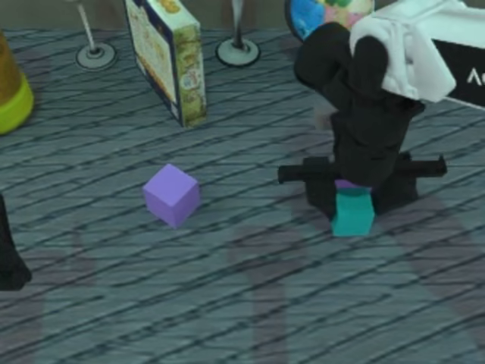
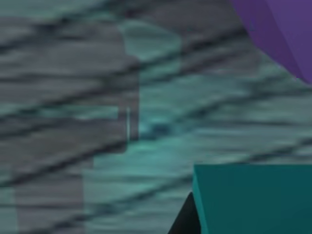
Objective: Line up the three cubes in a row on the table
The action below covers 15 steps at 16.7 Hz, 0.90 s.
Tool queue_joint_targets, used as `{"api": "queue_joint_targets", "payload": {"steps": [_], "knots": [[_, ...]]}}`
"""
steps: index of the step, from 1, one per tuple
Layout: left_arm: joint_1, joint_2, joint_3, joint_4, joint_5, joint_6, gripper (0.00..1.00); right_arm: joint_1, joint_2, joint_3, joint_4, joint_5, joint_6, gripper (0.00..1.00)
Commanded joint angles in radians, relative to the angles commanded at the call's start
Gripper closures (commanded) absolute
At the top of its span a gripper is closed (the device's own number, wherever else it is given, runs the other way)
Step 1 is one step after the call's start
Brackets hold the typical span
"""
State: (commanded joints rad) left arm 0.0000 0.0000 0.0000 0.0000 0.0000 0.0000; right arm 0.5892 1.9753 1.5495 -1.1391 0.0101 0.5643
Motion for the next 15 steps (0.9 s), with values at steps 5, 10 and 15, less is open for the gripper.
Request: {"api": "queue_joint_targets", "payload": {"steps": [5, 10, 15], "knots": [[0.000, 0.000, 0.000, 0.000, 0.000, 0.000, 0.00, 0.034, -0.026, -0.013, 0.009, 0.004, 0.066, 1.00], [0.000, 0.000, 0.000, 0.000, 0.000, 0.000, 0.00, 0.032, -0.011, -0.040, 0.050, 0.002, 0.066, 1.00], [0.000, 0.000, 0.000, 0.000, 0.000, 0.000, 0.00, 0.037, 0.044, -0.164, 0.236, 0.004, 0.072, 1.00]]}}
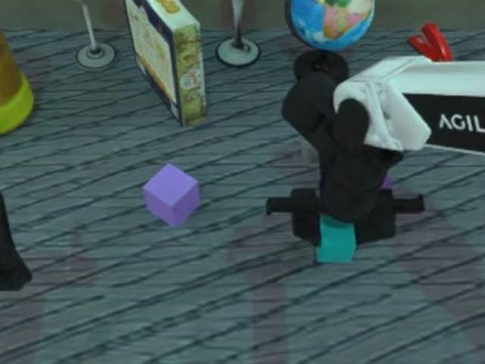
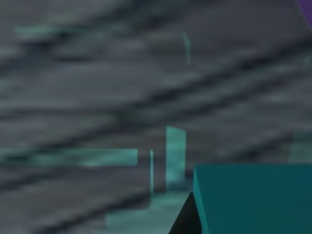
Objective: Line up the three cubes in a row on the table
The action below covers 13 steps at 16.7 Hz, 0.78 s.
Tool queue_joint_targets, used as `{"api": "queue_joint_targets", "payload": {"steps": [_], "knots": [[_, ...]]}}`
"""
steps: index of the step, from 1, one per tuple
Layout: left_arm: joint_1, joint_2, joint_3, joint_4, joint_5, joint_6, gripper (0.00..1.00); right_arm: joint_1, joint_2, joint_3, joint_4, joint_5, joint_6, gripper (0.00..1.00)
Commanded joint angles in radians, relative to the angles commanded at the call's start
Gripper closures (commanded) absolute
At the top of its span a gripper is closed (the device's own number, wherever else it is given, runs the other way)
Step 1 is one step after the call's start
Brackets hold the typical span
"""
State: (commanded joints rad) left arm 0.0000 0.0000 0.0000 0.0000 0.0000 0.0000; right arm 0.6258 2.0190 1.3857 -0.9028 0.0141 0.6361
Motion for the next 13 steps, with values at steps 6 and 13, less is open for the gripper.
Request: {"api": "queue_joint_targets", "payload": {"steps": [6, 13], "knots": [[0.000, 0.000, 0.000, 0.000, 0.000, 0.000, 0.00, 0.002, 0.011, -0.022, 0.027, 0.001, 0.001, 0.92], [0.000, 0.000, 0.000, 0.000, 0.000, 0.000, 0.00, 0.002, 0.011, -0.022, 0.027, 0.001, 0.001, 0.40]]}}
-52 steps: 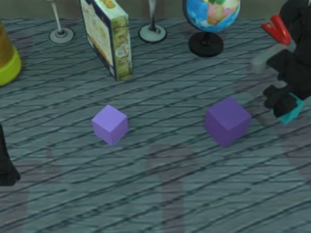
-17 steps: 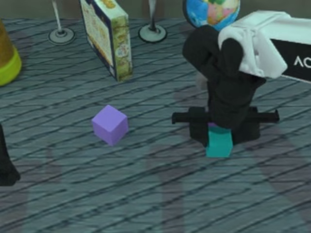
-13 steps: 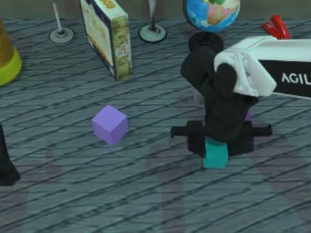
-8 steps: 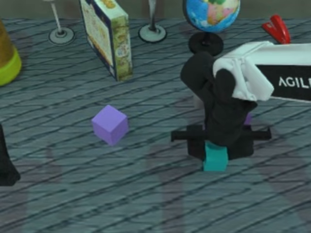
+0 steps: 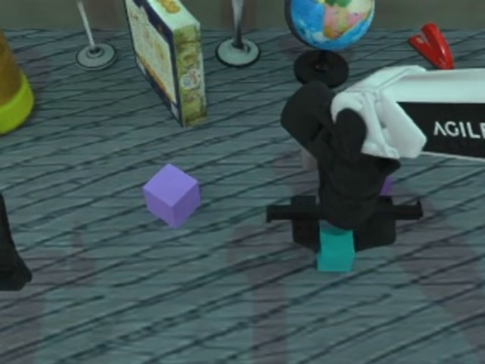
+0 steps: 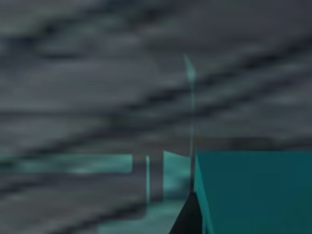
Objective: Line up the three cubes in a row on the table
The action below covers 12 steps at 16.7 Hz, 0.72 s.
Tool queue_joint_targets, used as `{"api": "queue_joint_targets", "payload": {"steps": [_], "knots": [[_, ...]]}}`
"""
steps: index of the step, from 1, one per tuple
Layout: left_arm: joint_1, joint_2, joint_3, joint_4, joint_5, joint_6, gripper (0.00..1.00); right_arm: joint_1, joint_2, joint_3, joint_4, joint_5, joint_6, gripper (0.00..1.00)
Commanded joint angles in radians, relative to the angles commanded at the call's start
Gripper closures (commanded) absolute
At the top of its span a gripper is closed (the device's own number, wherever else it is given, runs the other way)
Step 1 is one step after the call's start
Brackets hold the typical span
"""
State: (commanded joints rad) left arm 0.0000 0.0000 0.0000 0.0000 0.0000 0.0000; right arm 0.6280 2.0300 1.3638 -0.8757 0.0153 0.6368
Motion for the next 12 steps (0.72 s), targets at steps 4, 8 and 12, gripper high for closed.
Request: {"api": "queue_joint_targets", "payload": {"steps": [4, 8, 12], "knots": [[0.000, 0.000, 0.000, 0.000, 0.000, 0.000, 0.00, 0.000, 0.000, 0.000, 0.000, 0.000, 0.000, 0.10], [0.000, 0.000, 0.000, 0.000, 0.000, 0.000, 0.00, 0.000, 0.000, 0.000, 0.000, 0.000, 0.000, 0.00], [0.000, 0.000, 0.000, 0.000, 0.000, 0.000, 0.00, 0.000, 0.000, 0.000, 0.000, 0.000, 0.000, 0.00]]}}
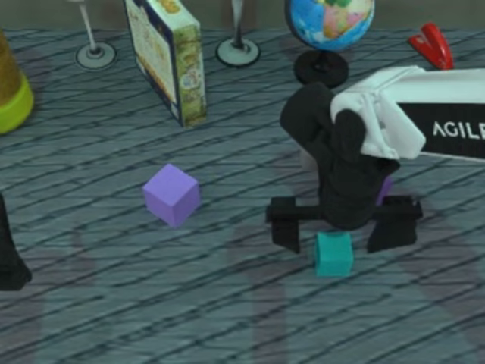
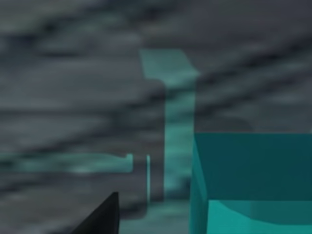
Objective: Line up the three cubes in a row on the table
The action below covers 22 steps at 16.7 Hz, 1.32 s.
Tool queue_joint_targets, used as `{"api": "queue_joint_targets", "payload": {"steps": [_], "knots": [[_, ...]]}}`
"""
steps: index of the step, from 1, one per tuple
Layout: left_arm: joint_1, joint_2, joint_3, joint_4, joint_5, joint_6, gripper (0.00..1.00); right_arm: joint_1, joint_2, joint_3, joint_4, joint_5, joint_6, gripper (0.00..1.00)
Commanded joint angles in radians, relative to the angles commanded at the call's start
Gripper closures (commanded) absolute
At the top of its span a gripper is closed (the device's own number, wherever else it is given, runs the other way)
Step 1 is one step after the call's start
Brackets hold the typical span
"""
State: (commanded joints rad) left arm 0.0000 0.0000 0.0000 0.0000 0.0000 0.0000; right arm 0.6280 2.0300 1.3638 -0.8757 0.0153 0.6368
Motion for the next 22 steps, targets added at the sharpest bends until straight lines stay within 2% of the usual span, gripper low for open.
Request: {"api": "queue_joint_targets", "payload": {"steps": [4, 9, 12, 18, 22], "knots": [[0.000, 0.000, 0.000, 0.000, 0.000, 0.000, 0.00, 0.001, -0.005, 0.016, -0.017, 0.000, -0.001, 0.00], [0.000, 0.000, 0.000, 0.000, 0.000, 0.000, 0.00, 0.007, -0.061, 0.129, -0.202, -0.001, 0.002, 0.00], [0.000, 0.000, 0.000, 0.000, 0.000, 0.000, 0.00, 0.009, -0.087, 0.166, -0.252, -0.001, 0.000, 0.00], [-0.010, 0.030, 0.030, -0.021, 0.002, 0.004, 0.00, 0.010, -0.112, 0.136, -0.230, -0.002, -0.013, 0.00], [-0.058, 0.217, 0.215, -0.144, 0.005, 0.026, 0.00, 0.024, -0.291, -0.018, -0.123, -0.008, -0.079, 0.00]]}}
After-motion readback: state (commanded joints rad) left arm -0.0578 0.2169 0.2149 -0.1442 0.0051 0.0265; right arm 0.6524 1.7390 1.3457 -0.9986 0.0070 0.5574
